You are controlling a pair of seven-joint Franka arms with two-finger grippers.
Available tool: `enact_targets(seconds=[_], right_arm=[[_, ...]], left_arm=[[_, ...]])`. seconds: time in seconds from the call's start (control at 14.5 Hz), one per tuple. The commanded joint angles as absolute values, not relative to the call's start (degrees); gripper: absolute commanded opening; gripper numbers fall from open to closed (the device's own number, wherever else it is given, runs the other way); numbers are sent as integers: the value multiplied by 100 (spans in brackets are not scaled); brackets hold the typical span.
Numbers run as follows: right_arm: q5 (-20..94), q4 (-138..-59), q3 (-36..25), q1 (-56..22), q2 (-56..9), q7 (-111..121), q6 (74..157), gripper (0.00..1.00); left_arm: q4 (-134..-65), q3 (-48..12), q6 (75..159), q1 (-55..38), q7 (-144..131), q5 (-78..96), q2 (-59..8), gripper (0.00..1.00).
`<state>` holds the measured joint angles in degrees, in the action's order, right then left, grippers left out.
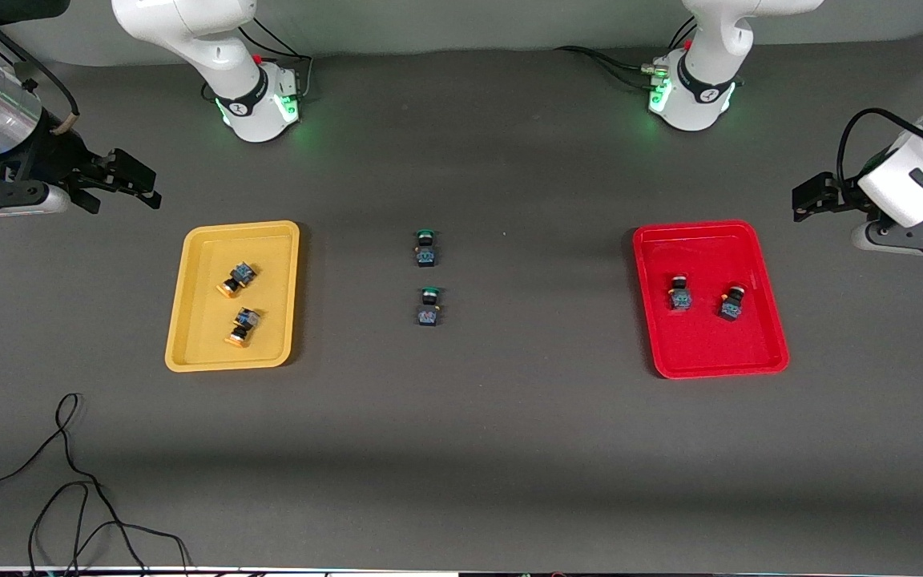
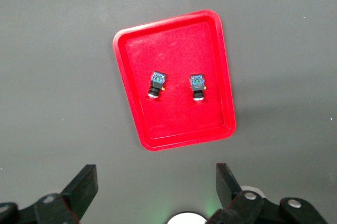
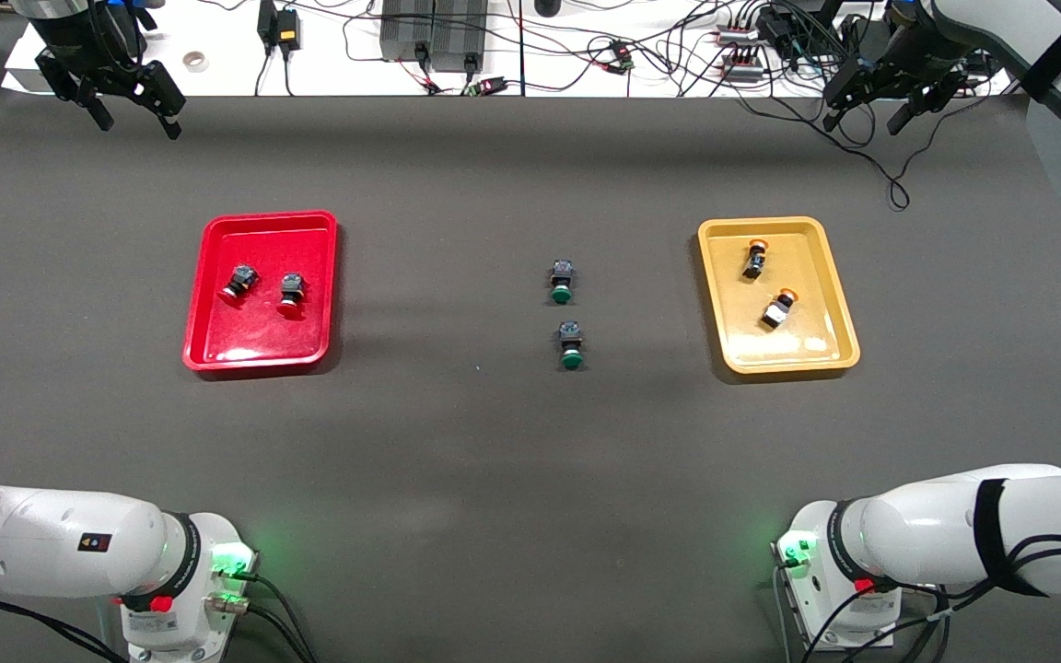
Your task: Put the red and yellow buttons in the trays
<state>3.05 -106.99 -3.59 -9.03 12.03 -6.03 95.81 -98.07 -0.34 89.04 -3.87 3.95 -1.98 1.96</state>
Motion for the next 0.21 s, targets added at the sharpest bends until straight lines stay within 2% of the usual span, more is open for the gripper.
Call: enact_targets(seconds=[0.0, 0.14], right_arm=[[220, -10591, -404, -844, 1222, -439, 9510, 100], [220, -10564, -431, -844, 1195, -439, 9510, 100]], left_arm=[[-9686, 70, 8789, -501, 413, -141, 184, 100], [-9677, 62, 8798, -501, 430, -141, 185, 100]])
